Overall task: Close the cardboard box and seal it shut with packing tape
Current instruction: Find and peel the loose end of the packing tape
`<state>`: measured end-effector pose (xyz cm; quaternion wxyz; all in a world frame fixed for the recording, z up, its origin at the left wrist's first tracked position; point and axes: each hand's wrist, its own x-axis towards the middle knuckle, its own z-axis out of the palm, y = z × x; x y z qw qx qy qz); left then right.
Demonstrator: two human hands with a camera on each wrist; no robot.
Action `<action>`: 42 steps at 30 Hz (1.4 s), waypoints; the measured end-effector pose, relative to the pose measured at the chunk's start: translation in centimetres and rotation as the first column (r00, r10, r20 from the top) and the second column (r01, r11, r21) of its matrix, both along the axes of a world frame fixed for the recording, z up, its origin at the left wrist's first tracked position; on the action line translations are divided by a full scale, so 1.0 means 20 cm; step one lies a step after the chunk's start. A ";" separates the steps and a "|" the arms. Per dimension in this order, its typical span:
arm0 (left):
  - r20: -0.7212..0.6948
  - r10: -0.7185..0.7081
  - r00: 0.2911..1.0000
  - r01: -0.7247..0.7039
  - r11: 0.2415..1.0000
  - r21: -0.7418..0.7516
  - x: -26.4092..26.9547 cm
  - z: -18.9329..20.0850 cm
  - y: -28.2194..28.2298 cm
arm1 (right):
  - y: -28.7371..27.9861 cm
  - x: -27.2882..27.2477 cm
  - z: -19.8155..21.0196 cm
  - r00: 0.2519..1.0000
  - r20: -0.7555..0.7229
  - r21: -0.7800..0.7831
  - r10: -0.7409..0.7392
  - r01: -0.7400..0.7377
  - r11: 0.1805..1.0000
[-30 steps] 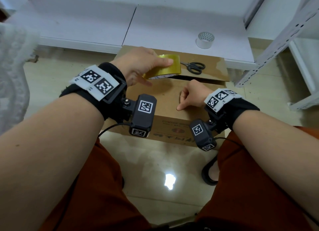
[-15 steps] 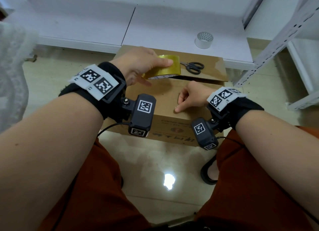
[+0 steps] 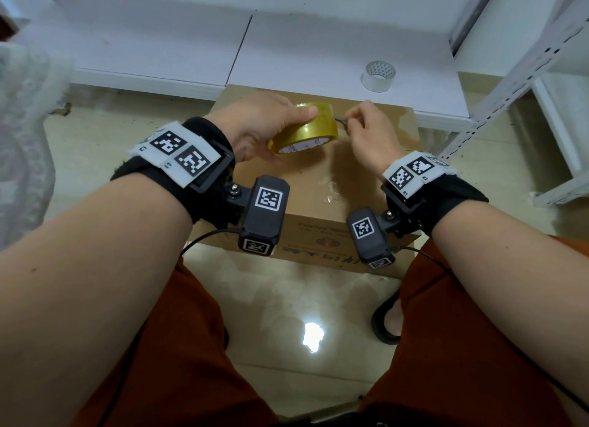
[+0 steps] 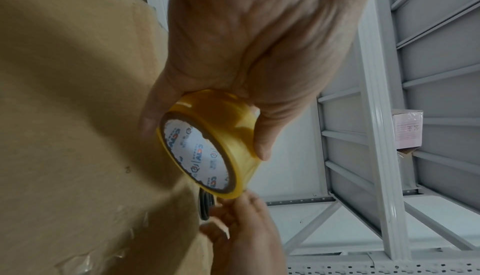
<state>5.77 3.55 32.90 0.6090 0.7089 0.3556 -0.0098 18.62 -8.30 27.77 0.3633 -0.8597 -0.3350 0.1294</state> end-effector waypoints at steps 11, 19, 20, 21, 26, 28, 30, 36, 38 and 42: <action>0.074 0.043 0.996 -0.040 0.998 -0.042 -0.01 0.02 -0.02 | 0.07 -0.07 0.07 0.781 -0.563 0.314 0.271 -0.101 0.944; 0.111 0.042 0.993 -0.034 0.997 -0.072 -0.02 0.02 -0.01 | 0.07 -0.03 0.11 0.555 -0.689 0.508 0.467 -0.090 0.857; 0.110 0.048 0.993 -0.040 0.997 -0.073 -0.02 0.02 -0.01 | 0.07 -0.03 0.12 0.545 -0.693 0.509 0.472 -0.095 0.856; 0.108 0.050 0.993 -0.042 0.996 -0.074 -0.02 0.02 0.00 | 0.07 -0.03 0.12 0.537 -0.698 0.508 0.474 -0.095 0.856; 0.100 0.011 0.995 -0.006 0.999 -0.049 -0.02 0.03 0.00 | 0.07 -0.05 0.10 0.616 -0.671 0.460 0.412 -0.089 0.883; 0.099 -0.005 0.995 0.008 1.000 -0.028 -0.02 0.02 0.00 | 0.07 -0.06 0.09 0.670 -0.641 0.449 0.375 -0.070 0.891; 0.102 -0.006 0.995 0.009 1.000 -0.025 -0.02 0.02 -0.01 | 0.08 -0.06 0.09 0.652 -0.655 0.462 0.381 -0.053 0.885; 0.110 -0.004 0.994 0.008 1.000 -0.030 -0.02 0.02 0.01 | 0.07 -0.03 0.12 0.518 -0.727 0.507 0.451 -0.039 0.861; 0.109 0.000 0.994 0.004 0.999 -0.035 -0.03 0.02 0.01 | 0.06 -0.01 0.11 0.473 -0.747 0.508 0.467 -0.046 0.860; 0.106 0.023 0.994 -0.016 0.997 -0.070 -0.03 0.03 0.02 | 0.06 0.00 0.11 0.455 -0.759 0.499 0.466 -0.055 0.865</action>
